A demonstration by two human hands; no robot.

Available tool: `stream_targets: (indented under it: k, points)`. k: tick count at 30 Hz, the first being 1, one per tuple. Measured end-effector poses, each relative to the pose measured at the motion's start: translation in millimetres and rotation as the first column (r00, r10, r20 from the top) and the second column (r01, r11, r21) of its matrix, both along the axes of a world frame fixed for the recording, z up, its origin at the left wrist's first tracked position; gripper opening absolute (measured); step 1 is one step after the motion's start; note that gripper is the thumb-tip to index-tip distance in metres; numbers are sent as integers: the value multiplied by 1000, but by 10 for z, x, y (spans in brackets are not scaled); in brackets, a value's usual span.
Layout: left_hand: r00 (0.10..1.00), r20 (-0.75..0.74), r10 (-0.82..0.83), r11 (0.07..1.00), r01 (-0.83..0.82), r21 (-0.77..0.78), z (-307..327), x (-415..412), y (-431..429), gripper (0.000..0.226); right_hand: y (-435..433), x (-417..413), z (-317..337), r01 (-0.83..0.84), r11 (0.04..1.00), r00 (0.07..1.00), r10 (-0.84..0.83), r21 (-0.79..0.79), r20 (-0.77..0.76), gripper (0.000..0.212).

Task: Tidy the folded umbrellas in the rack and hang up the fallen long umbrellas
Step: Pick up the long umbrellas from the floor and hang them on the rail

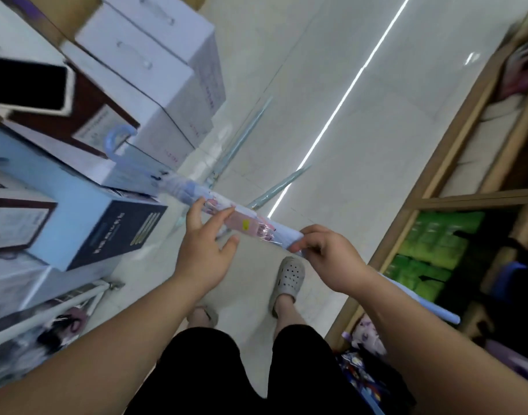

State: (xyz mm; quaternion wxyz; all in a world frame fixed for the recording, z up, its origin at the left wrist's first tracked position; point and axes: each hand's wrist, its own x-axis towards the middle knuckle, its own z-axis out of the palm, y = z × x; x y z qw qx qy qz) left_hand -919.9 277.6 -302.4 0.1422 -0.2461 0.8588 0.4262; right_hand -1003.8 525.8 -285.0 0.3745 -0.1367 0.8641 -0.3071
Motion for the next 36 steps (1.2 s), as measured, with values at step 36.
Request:
stream_targets:
  k: [36]
  points:
    - [799, -25, 601, 513, -362, 778, 2939, -328, 1544, 74, 825, -186, 2698, -118, 990, 758, 38, -80, -651, 29]
